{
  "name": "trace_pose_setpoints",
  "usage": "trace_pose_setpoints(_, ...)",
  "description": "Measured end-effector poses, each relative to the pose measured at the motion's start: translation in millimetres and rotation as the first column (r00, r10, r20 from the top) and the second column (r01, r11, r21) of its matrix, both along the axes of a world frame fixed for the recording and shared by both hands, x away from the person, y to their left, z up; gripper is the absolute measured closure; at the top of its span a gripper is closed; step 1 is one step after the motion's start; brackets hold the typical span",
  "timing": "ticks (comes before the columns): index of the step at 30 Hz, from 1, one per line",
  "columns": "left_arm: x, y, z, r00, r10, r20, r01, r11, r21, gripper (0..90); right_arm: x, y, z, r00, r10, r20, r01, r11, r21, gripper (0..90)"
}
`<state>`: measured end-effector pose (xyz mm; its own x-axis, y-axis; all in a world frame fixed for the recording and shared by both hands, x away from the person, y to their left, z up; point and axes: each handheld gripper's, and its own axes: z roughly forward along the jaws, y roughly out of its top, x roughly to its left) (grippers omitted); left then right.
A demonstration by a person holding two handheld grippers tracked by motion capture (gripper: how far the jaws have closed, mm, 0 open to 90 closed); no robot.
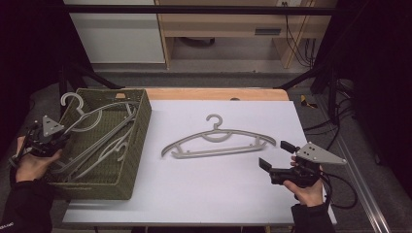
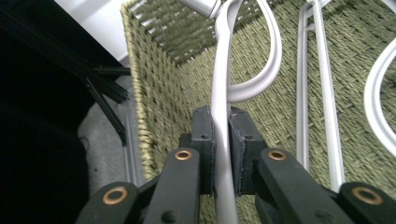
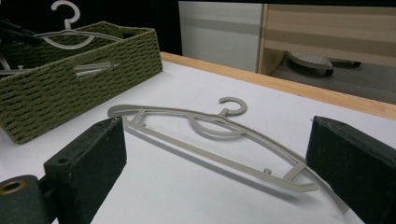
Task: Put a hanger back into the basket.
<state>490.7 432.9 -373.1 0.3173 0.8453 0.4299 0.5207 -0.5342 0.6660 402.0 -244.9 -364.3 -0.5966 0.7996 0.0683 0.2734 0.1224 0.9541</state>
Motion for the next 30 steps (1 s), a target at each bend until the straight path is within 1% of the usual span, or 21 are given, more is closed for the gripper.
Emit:
trace_pose_setpoints(1,0.0,-0.4,0.4,0.9999,-0.005,-0.01,0.005,0.9999,-0.013,81.9,-0.3,-0.5,0.3,1.0,-0.001,0.0,0.001,1.0,0.001,5.3)
trace_pose_setpoints(2,0.2,-0.9,1.0,0.9994,-0.011,-0.032,0.01,0.9995,-0.031,81.9,-0.6,-1.2,0.5,1.0,0.002,0.0,-0.002,1.0,0.001,5.3)
trace_pose_setpoints(3,0.0,-1.9,1.4,0.9986,-0.016,-0.05,0.015,0.9994,-0.031,81.8,-0.5,-1.3,0.5,1.0,-0.002,0.002,0.002,1.0,0.002,5.3)
trace_pose_setpoints(6,-1.2,-2.8,4.9,0.9963,-0.014,-0.085,0.007,0.9966,-0.082,81.0,-0.7,-1.4,0.7,1.0,0.0,0.001,0.0,1.0,0.004,5.3)
trace_pose_setpoints(7,-2.3,-3.0,6.5,0.9961,-0.017,-0.086,0.009,0.9953,-0.097,80.9,-0.6,-1.0,0.7,1.0,-0.001,0.0,0.001,1.0,0.003,5.3)
trace_pose_setpoints(8,-4.0,-3.4,8.8,0.9958,-0.025,-0.088,0.014,0.9925,-0.122,80.7,-0.6,-0.9,0.7,1.0,-0.002,0.001,0.002,1.0,0.001,5.3)
trace_pose_setpoints(10,-6.9,-5.0,11.6,0.9956,-0.045,-0.082,0.033,0.9894,-0.141,80.4,-0.9,-0.8,0.9,1.0,0.001,0.0,-0.001,1.0,0.002,5.3)
trace_pose_setpoints(11,-8.4,-6.1,13.1,0.9946,-0.06,-0.085,0.046,0.9863,-0.159,80.0,-1.0,-0.6,1.1,1.0,0.0,0.0,0.0,1.0,0.004,5.3)
trace_pose_setpoints(13,-11.4,-10.0,14.7,0.991,-0.087,-0.101,0.069,0.9825,-0.173,79.7,-1.1,-0.8,1.3,1.0,-0.001,0.003,0.001,1.0,0.002,5.3)
trace_pose_setpoints(15,-14.1,-15.8,14.0,0.9849,-0.115,-0.13,0.092,0.9811,-0.17,79.1,-1.6,-1.1,1.8,1.0,-0.002,0.005,0.002,1.0,0.003,5.3)
trace_pose_setpoints(16,-15.1,-18.5,13.6,0.9781,-0.134,-0.16,0.108,0.9811,-0.161,79.0,-1.9,-1.3,2.1,1.0,0.002,0.005,-0.002,1.0,0.007,5.3)
trace_pose_setpoints(18,-17.0,-24.2,11.9,0.971,-0.145,-0.19,0.119,0.9823,-0.145,78.8,-1.9,-1.5,2.3,1.0,0.0,0.006,0.0,1.0,0.007,5.3)
trace_pose_setpoints(19,-17.5,-25.8,11.1,0.9658,-0.154,-0.208,0.123,0.98,-0.156,78.8,-1.9,-1.3,2.1,1.0,0.001,0.005,-0.001,1.0,0.007,5.3)
trace_pose_setpoints(20,-17.9,-27.1,9.6,0.9648,-0.157,-0.211,0.126,0.9799,-0.155,78.8,-2.0,-1.1,2.0,1.0,-0.001,0.003,0.001,1.0,0.005,5.3)
trace_pose_setpoints(22,-18.8,-28.3,7.9,0.9556,-0.171,-0.24,0.134,0.9774,-0.163,78.7,-1.8,-0.7,2.0,1.0,-0.001,0.005,0.001,1.0,0.005,5.3)
trace_pose_setpoints(23,-19.4,-29.3,5.9,0.9549,-0.174,-0.241,0.136,0.9768,-0.166,78.7,-1.9,-0.9,2.1,1.0,0.0,0.006,0.0,1.0,0.003,5.3)
trace_pose_setpoints(25,-20.2,-30.6,4.2,0.9453,-0.193,-0.263,0.151,0.9734,-0.173,78.7,-2.0,-1.2,2.2,1.0,0.0,0.007,0.0,1.0,0.005,5.3)
trace_pose_setpoints(26,-20.7,-32.6,3.7,0.9463,-0.191,-0.261,0.152,0.9749,-0.163,78.8,-2.0,-1.3,2.2,1.0,0.0,0.006,0.0,1.0,0.007,5.3)
trace_pose_setpoints(27,-20.8,-34.8,3.7,0.9453,-0.186,-0.268,0.151,0.9773,-0.149,78.8,-2.0,-1.3,2.2,1.0,-0.001,0.006,0.001,1.0,0.005,5.3)
trace_pose_setpoints(28,-21.0,-37.2,3.1,0.9425,-0.196,-0.271,0.163,0.9768,-0.138,78.8,-2.0,-1.1,2.2,1.0,0.0,0.006,0.0,1.0,0.004,5.4)
trace_pose_setpoints(30,-20.2,-41.4,2.3,0.925,-0.22,-0.31,0.186,0.973,-0.137,78.6,-2.1,-0.5,2.3,1.0,0.001,0.006,-0.001,1.0,0.004,5.3)
